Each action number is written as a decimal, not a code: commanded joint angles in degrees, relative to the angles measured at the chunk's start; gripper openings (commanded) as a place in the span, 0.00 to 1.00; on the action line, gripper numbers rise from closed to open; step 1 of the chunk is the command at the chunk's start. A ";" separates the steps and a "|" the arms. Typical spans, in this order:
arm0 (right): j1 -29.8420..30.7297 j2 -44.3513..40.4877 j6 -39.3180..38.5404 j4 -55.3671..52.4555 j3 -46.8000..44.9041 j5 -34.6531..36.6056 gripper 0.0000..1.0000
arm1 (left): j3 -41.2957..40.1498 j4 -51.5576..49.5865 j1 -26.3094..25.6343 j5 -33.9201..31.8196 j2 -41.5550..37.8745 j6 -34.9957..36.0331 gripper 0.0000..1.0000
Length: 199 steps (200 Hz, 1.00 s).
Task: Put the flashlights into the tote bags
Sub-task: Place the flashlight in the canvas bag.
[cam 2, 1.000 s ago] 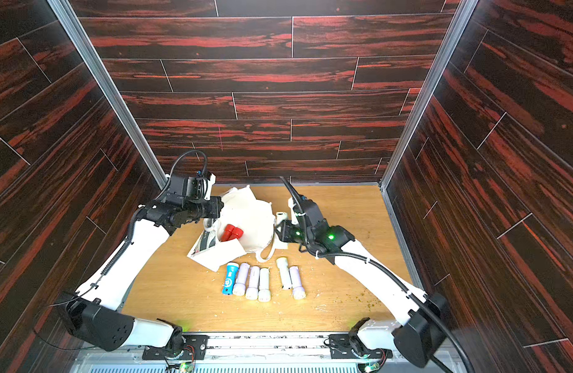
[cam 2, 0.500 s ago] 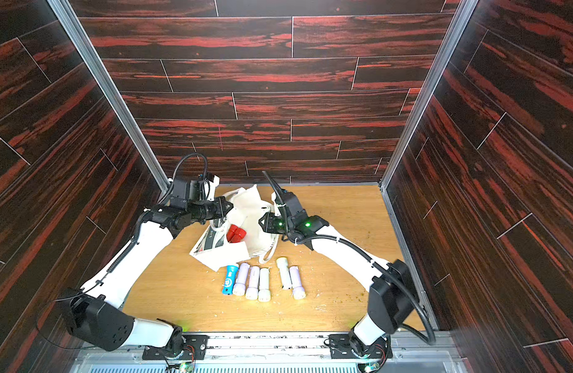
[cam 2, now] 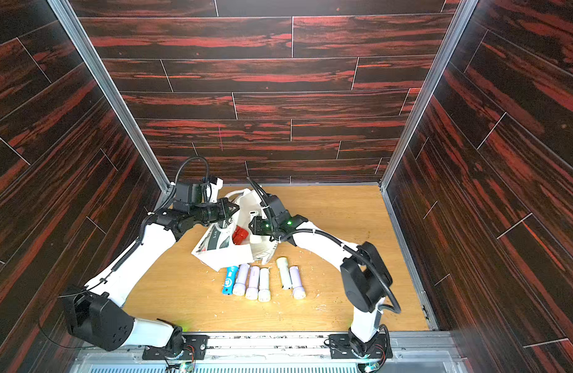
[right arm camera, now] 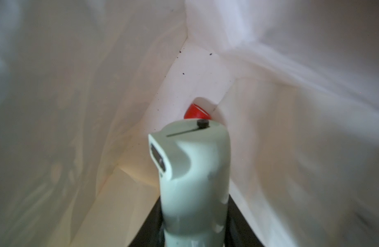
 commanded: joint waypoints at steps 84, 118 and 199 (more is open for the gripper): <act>1.49 11.24 3.54 3.50 6.34 -3.10 0.00 | -1.02 2.26 0.21 2.06 -0.48 -3.09 0.00; 1.75 14.67 4.39 2.97 8.84 -4.72 0.00 | -0.70 1.78 0.18 2.26 -0.52 -2.98 0.00; 1.73 21.08 5.56 -0.16 13.32 -7.40 0.06 | -1.04 1.28 0.16 0.91 -1.61 -2.81 0.00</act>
